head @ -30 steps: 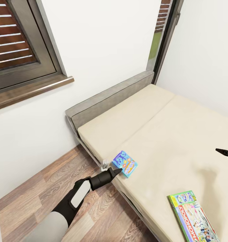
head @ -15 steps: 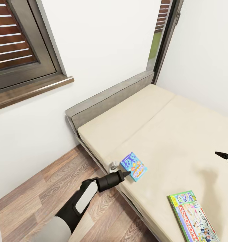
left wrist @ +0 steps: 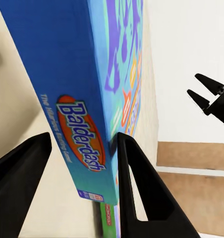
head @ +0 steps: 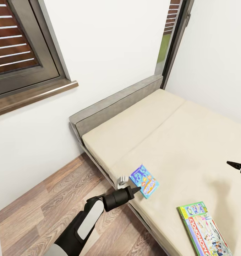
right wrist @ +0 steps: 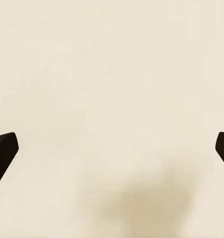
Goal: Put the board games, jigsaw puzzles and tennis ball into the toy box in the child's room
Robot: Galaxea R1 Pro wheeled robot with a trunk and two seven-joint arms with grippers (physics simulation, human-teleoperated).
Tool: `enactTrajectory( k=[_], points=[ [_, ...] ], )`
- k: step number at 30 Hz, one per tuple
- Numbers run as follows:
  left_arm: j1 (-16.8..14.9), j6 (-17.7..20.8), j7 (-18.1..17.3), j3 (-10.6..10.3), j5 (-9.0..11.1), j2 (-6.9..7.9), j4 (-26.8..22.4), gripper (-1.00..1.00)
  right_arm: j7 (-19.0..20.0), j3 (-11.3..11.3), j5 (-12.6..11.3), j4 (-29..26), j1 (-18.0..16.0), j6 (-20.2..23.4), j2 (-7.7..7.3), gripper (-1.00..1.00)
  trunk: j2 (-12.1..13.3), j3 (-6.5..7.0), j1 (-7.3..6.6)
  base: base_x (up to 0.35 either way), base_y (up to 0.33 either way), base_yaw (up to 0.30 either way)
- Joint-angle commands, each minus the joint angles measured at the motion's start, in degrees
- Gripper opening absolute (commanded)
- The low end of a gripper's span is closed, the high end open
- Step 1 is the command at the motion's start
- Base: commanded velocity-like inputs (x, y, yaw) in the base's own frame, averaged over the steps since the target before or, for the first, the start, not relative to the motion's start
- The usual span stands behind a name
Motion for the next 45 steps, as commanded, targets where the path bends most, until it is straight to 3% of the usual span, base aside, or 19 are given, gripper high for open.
enactTrajectory(
  k=[1, 16, 45],
  points=[
    [0.5, 0.4, 0.4, 0.1, 0.4, 0.04, -0.5, -1.0, 0.1, 0.0, -0.4, -0.3, 0.0, 0.5, 0.03, 1.0, 0.0, -0.04, 0.0, 0.0, 0.0, 0.0],
    [3.8, 0.2, 2.0, 0.2, 0.3, 0.42, -5.3, -1.0, 0.5, -0.1, -0.2, -3.9, 0.2, 0.8, 2.57, 1.0, 5.6, 2.51, -3.08, 0.0, 0.0, -0.006],
    [4.2, 0.2, 2.2, 0.8, -0.4, 0.61, -5.0, -1.0, 0.4, 0.1, -0.1, -5.3, 1.1, 1.3, 2.96, 1.0, 17.2, 7.92, -9.45, 0.0, 0.0, -0.02]
  ],
)
